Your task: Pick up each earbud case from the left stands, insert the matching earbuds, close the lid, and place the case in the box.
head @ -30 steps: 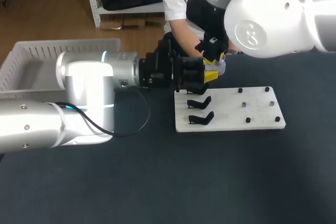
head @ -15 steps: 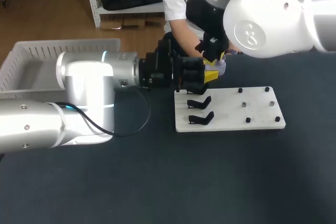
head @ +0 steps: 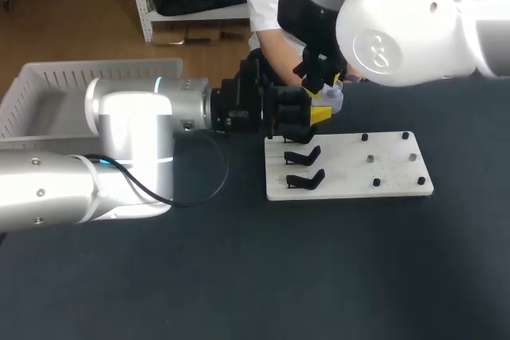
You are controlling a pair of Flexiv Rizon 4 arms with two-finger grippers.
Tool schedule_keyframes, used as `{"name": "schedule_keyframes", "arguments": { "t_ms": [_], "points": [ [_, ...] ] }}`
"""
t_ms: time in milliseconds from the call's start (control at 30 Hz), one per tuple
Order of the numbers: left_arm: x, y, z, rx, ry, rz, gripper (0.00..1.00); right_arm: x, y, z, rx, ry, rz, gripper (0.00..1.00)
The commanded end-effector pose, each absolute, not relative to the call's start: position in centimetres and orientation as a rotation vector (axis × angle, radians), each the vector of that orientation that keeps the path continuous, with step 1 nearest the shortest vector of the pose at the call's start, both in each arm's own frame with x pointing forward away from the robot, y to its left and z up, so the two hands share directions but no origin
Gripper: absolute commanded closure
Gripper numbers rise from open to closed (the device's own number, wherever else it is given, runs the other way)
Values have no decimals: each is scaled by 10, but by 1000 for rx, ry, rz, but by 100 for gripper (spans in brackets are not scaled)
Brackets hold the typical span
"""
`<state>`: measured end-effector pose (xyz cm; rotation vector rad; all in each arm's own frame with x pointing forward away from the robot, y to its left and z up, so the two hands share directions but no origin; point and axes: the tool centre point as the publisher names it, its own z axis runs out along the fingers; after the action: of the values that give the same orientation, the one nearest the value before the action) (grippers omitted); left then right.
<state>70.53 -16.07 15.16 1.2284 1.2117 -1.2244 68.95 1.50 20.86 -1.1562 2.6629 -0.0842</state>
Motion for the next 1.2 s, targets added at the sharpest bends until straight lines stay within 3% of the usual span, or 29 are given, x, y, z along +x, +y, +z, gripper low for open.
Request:
{"name": "schedule_keyframes", "arguments": {
  "t_ms": [33, 233, 400, 633, 1200],
  "points": [
    [703, -161, 151, 1223, 1213, -1218, 100, 686, 14, 225, -1112, 2637, -51, 63],
    [703, -161, 151, 1223, 1213, -1218, 100, 710, 17, 227, -1040, 2607, -2, 65],
    [703, -161, 151, 1223, 1213, -1218, 100, 734, 16, 226, -961, 2583, 13, 57],
    [703, -161, 151, 1223, 1213, -1218, 100, 760, 10, 210, -855, 2620, 46, 56],
    [703, -161, 151, 1223, 1213, -1218, 100, 733, -13, 190, -761, 2697, 48, 59]
  ]
}}
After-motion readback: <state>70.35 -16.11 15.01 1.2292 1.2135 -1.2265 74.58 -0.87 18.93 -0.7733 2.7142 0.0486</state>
